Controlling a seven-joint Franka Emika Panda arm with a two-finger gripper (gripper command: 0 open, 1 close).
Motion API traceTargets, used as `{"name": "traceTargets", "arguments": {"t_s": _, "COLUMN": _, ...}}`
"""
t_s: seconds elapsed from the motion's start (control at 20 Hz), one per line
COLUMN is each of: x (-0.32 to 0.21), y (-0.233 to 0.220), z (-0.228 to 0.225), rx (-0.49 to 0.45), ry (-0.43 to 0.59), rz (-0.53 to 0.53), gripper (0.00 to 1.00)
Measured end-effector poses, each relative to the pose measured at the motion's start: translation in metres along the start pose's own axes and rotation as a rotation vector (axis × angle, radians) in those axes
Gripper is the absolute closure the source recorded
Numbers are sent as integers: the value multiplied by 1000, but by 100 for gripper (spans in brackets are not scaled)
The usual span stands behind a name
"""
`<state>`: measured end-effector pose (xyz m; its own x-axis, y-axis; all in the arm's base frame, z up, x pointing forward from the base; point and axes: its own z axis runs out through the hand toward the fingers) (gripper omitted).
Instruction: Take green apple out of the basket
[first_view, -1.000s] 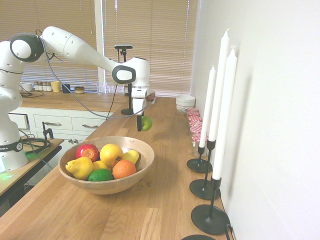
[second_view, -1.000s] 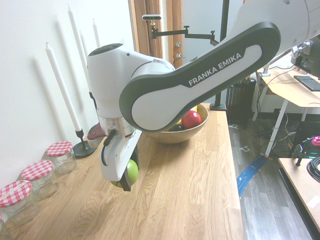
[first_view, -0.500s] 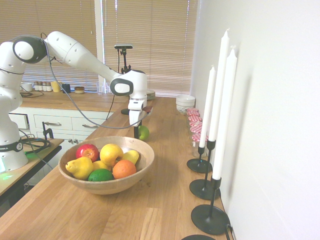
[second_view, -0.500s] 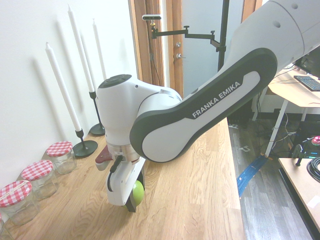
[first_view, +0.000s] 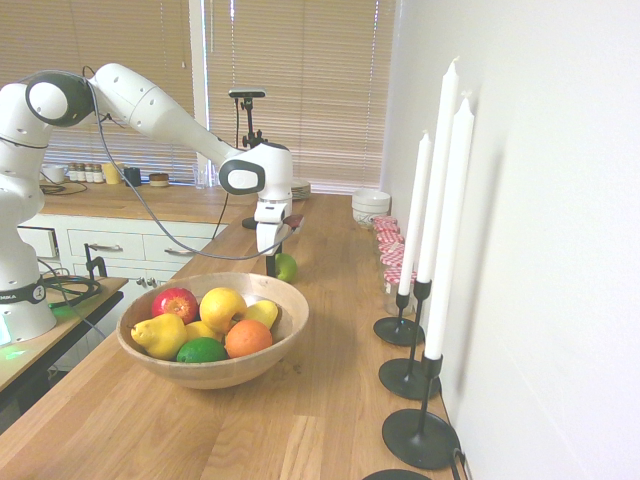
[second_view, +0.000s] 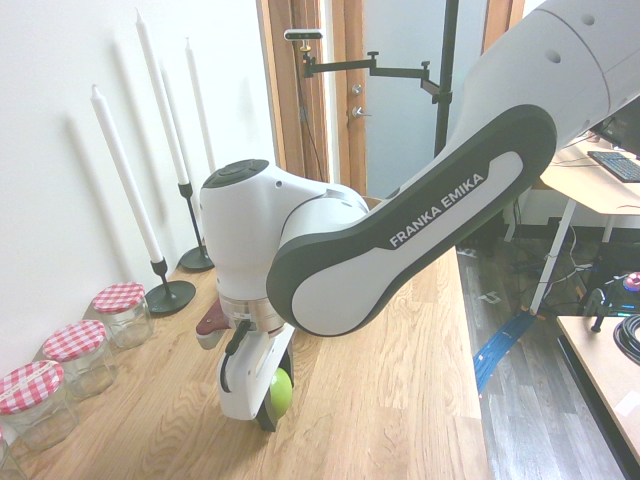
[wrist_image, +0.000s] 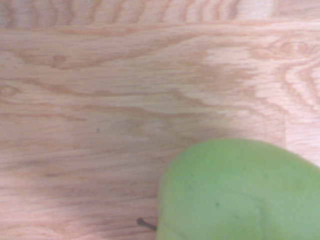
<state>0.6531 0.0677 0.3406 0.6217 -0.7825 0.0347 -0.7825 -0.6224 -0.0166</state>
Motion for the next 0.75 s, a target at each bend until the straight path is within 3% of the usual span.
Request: {"name": "traceTargets", "arguments": {"t_s": 0.75, "x": -4, "y": 9, "z": -15, "rx": 14, "ry": 8, "rz": 14, "gripper": 0}}
